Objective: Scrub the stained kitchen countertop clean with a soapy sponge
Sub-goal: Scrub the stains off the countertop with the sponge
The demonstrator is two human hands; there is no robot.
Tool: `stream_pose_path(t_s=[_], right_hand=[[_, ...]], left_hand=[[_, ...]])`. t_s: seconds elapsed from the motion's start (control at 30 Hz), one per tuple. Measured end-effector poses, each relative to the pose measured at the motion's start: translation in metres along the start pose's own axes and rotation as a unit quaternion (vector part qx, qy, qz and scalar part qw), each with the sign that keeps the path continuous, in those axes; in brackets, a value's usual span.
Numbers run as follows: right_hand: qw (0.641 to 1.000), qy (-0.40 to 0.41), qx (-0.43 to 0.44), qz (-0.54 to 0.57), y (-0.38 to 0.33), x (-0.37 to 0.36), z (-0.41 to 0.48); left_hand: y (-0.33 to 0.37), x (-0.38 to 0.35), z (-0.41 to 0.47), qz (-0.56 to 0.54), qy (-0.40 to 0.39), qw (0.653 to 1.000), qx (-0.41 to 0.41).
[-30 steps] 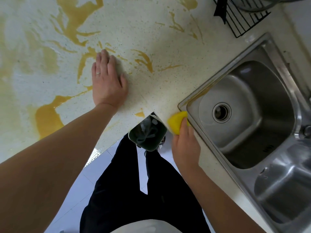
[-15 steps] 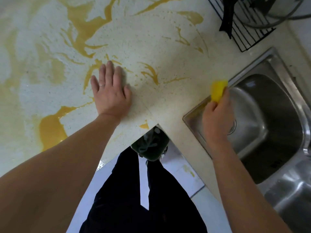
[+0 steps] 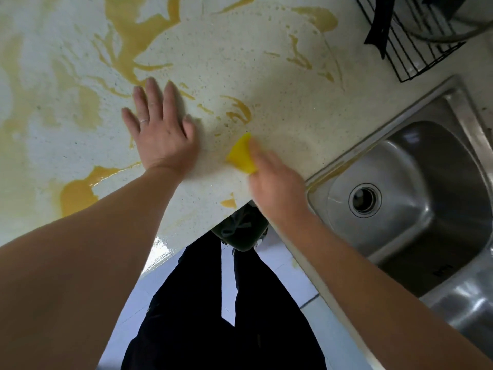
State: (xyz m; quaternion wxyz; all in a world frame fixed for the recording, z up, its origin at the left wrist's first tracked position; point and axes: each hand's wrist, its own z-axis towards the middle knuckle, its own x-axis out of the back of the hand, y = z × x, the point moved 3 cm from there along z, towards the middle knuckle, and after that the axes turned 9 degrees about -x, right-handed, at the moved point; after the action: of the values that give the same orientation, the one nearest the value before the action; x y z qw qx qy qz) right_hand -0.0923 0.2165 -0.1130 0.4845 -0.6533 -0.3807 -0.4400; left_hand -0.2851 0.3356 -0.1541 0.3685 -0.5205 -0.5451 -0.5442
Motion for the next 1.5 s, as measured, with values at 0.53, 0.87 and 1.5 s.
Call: stream_pose_path(t_s=[0.53,0.87,1.5], right_hand=[[0.998,-0.01,0.052,-0.039,-0.06,-0.034,0.003],[0.902,0.094,-0.421,0.028,0.158,0.068,0.086],[0.95,0.116,-0.29,-0.027,0.128,0.09,0.091]], left_hand=[[-0.001,0.0,0.012,-0.001,0.006,1.0,-0.003],[-0.001,0.001,0.014,-0.008,0.01,1.0,-0.003],[-0.005,0.001,0.032,-0.007,0.017,1.0,0.01]])
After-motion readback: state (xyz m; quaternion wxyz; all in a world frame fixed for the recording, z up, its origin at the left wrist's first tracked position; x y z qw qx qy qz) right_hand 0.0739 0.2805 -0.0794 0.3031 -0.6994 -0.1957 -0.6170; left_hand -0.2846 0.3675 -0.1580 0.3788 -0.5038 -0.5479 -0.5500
